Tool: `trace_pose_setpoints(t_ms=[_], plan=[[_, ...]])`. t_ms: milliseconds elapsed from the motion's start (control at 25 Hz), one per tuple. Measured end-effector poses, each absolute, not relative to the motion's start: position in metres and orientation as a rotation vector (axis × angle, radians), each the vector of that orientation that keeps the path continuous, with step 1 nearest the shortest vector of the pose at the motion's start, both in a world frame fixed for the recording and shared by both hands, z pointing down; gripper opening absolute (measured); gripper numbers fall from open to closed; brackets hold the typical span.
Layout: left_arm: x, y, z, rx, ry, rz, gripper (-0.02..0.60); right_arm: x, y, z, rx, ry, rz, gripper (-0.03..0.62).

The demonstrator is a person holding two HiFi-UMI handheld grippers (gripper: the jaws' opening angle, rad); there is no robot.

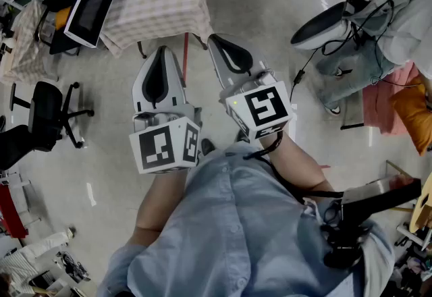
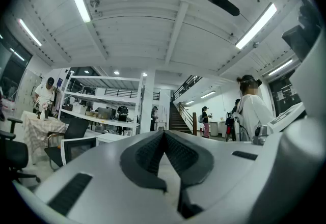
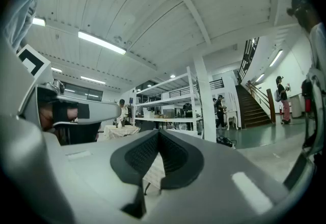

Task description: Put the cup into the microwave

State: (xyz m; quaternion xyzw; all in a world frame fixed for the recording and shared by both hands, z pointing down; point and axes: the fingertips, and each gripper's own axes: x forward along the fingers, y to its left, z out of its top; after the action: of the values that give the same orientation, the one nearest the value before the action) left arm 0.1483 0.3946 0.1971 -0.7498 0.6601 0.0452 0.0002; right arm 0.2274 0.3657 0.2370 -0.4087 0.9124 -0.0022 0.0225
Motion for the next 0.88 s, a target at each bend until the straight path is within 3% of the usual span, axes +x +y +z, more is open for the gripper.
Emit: trace_pose_setpoints(t_ms=[880], plan=[[0.2,0.383,0.193,-2.288,2.145,0.13,0.006,0.28,0.351,0.226,-1.097,2.855,-0.08,0.0]])
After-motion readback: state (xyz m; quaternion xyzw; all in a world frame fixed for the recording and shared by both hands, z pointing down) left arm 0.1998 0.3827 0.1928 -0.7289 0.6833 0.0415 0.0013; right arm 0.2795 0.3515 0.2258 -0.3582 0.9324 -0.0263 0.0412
